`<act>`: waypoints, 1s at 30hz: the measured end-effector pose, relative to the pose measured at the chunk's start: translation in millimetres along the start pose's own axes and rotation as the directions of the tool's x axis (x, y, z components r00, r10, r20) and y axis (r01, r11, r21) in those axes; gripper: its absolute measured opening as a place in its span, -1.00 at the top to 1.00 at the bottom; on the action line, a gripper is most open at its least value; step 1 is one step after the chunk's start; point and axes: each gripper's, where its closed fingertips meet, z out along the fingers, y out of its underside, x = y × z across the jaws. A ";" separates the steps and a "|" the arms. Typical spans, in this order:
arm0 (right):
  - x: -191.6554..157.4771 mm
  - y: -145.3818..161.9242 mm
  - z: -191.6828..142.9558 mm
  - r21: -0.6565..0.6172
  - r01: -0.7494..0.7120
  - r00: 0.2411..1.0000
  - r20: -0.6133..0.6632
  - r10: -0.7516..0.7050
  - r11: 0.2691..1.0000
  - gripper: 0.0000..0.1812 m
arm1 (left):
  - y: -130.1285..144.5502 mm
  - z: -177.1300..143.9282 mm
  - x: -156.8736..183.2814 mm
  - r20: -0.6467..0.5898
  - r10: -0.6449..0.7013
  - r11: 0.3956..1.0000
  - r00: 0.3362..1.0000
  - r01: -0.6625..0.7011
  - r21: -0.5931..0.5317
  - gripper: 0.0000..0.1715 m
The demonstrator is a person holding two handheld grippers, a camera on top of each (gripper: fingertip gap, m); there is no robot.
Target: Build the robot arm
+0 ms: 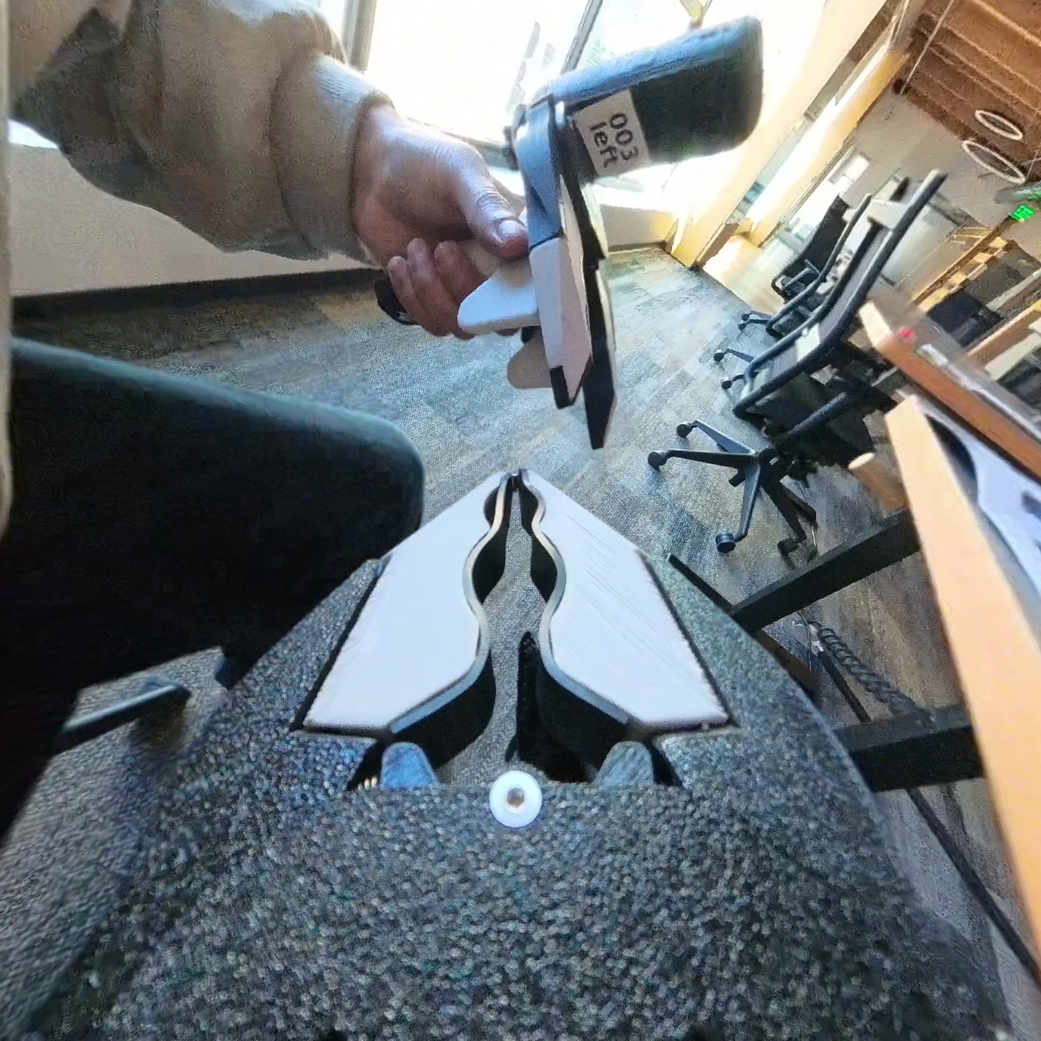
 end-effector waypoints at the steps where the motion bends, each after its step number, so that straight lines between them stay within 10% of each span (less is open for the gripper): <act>1: 3.8 -17.2 -13.0 -0.032 -0.001 1.000 -0.024 0.001 0.999 0.99 | -8.4 -7.6 19.3 0.008 0.011 1.000 1.000 -0.012 0.013 0.59; 10: 63.4 -77.1 -177.1 -0.281 0.010 0.892 -0.431 -0.136 0.960 0.99 | -28.2 0.0 145.8 0.003 0.144 0.977 0.990 -0.142 0.157 0.59; 17: 100.4 35.4 -309.9 -0.669 -0.091 0.900 -0.373 -0.227 0.737 0.98 | -23.1 91.0 161.9 0.063 0.226 0.973 0.972 -0.228 0.041 0.59; 23: 119.6 103.7 -308.0 -0.648 -0.147 0.989 -0.114 0.096 0.747 0.98 | -44.1 156.9 120.4 0.144 0.332 0.942 0.932 -0.321 -0.096 0.63; 30: 130.4 112.8 -287.4 -0.625 -0.218 0.931 0.098 0.353 0.749 0.98 | -92.9 191.7 82.8 0.171 0.379 0.925 0.910 -0.364 -0.113 0.64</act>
